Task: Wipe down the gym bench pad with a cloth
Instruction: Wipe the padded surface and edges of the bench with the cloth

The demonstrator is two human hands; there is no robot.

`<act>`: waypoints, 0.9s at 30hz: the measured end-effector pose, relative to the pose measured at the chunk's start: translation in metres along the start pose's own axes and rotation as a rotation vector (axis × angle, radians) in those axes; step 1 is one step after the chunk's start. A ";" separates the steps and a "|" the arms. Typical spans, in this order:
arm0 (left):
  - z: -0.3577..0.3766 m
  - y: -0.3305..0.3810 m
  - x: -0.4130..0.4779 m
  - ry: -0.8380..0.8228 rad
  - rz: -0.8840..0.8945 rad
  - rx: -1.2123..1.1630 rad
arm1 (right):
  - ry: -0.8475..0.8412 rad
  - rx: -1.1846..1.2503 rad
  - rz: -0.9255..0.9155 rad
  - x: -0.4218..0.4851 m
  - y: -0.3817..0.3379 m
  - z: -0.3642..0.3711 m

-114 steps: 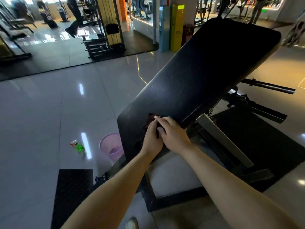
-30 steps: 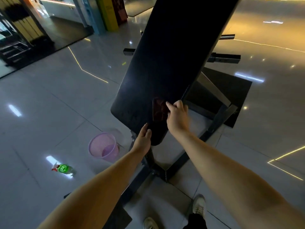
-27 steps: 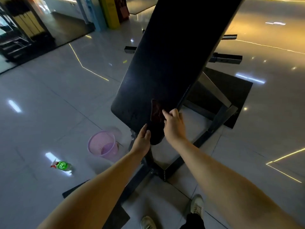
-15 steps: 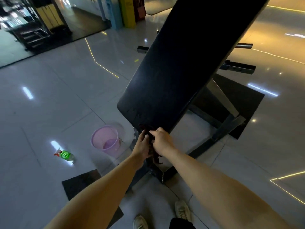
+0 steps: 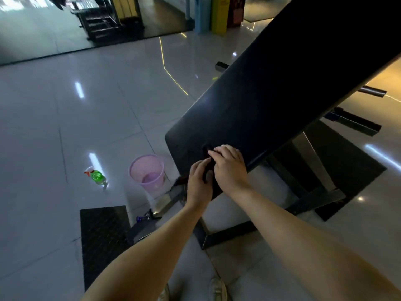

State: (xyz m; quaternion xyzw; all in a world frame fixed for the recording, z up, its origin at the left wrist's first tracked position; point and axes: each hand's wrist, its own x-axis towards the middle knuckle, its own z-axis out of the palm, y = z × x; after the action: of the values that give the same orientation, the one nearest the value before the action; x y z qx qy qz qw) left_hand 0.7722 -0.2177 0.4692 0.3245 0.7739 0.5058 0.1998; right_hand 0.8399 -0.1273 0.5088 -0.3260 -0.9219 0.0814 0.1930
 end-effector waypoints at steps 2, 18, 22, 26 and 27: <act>0.012 -0.004 -0.003 -0.060 0.068 0.101 | -0.034 -0.070 -0.041 0.002 0.010 0.003; 0.019 -0.028 -0.026 0.200 -0.308 -0.155 | -0.147 -0.157 -0.196 -0.007 0.013 0.012; 0.027 0.001 -0.016 0.085 -0.039 -0.051 | -0.071 -0.025 -0.128 -0.006 0.010 0.010; 0.023 -0.015 -0.004 0.045 0.051 0.152 | -0.085 0.007 -0.119 -0.003 0.010 0.009; 0.021 -0.025 -0.003 0.056 0.044 0.181 | -0.102 -0.006 -0.137 -0.003 0.011 0.010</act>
State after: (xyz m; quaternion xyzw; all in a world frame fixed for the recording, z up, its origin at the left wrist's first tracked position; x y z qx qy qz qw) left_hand 0.7808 -0.2130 0.4381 0.3438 0.8144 0.4470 0.1368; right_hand 0.8444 -0.1205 0.4961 -0.2582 -0.9509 0.0819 0.1498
